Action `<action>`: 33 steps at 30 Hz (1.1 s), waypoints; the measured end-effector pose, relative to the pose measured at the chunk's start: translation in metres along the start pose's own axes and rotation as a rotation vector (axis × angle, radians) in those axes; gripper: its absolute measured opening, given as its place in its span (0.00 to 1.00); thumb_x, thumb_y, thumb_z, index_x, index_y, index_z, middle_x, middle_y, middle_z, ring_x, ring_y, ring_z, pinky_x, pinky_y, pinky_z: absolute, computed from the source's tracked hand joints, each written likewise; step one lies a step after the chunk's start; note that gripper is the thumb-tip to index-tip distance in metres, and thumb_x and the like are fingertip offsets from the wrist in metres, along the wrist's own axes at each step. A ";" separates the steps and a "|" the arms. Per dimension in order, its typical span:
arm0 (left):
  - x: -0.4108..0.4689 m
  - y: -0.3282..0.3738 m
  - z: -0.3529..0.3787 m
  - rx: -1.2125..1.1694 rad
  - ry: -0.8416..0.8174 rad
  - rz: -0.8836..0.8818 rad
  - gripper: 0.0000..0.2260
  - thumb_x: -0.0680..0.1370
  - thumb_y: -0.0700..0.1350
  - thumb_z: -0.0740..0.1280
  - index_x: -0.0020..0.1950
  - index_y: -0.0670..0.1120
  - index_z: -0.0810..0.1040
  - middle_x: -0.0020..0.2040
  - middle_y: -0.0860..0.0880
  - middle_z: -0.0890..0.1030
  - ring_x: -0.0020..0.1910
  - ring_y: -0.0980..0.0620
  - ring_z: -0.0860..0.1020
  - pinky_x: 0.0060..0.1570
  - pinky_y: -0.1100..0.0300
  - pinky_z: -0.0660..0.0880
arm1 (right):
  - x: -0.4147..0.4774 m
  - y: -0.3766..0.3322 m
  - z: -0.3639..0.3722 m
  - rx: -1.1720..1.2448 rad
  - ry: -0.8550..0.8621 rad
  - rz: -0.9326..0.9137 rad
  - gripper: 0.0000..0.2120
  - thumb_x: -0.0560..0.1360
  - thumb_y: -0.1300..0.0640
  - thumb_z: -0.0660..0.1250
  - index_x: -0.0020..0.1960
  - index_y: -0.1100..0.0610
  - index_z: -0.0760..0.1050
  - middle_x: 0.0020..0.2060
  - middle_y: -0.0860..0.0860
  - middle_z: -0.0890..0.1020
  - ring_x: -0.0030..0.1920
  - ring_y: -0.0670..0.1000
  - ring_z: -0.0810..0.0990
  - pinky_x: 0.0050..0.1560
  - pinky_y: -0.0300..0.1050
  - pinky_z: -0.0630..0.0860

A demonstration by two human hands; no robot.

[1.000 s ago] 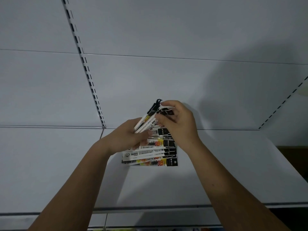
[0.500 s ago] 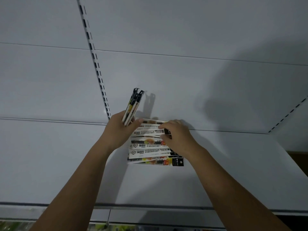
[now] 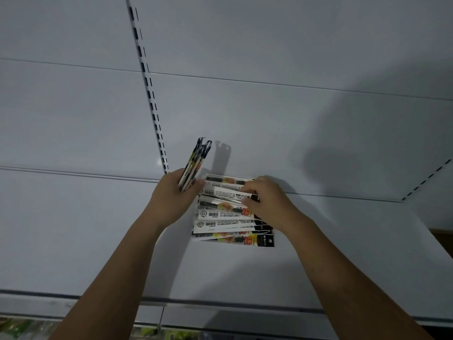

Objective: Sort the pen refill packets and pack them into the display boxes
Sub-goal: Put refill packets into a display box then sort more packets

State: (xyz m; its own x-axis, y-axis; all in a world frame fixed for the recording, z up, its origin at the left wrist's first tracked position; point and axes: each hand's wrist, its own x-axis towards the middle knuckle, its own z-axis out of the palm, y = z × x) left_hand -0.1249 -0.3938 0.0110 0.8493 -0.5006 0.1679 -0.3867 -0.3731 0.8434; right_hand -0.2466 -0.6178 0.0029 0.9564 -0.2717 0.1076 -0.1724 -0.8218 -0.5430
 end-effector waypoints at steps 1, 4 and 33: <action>0.000 0.000 0.000 0.020 0.002 0.013 0.16 0.81 0.51 0.71 0.36 0.49 0.72 0.27 0.58 0.73 0.26 0.59 0.70 0.34 0.59 0.66 | -0.002 0.000 -0.003 0.017 -0.004 -0.010 0.13 0.79 0.56 0.73 0.64 0.51 0.82 0.49 0.44 0.78 0.52 0.47 0.78 0.58 0.45 0.75; 0.000 0.007 -0.002 0.110 -0.016 0.080 0.08 0.78 0.57 0.74 0.45 0.55 0.79 0.37 0.61 0.80 0.36 0.63 0.78 0.39 0.60 0.71 | -0.007 0.001 -0.015 0.044 0.014 -0.048 0.12 0.80 0.55 0.72 0.64 0.50 0.83 0.49 0.43 0.82 0.51 0.47 0.79 0.57 0.49 0.76; -0.030 0.063 0.034 -0.006 -0.307 0.080 0.06 0.84 0.46 0.67 0.53 0.47 0.84 0.47 0.50 0.86 0.44 0.51 0.85 0.47 0.53 0.83 | -0.042 -0.008 -0.030 1.483 0.317 0.353 0.07 0.79 0.66 0.71 0.55 0.67 0.81 0.53 0.64 0.85 0.53 0.57 0.86 0.56 0.51 0.84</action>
State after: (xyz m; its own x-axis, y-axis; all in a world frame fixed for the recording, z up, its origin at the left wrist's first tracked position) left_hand -0.1873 -0.4294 0.0419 0.6679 -0.7408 0.0724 -0.4449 -0.3193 0.8367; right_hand -0.2926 -0.6148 0.0282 0.7989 -0.5856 -0.1373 0.1920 0.4646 -0.8645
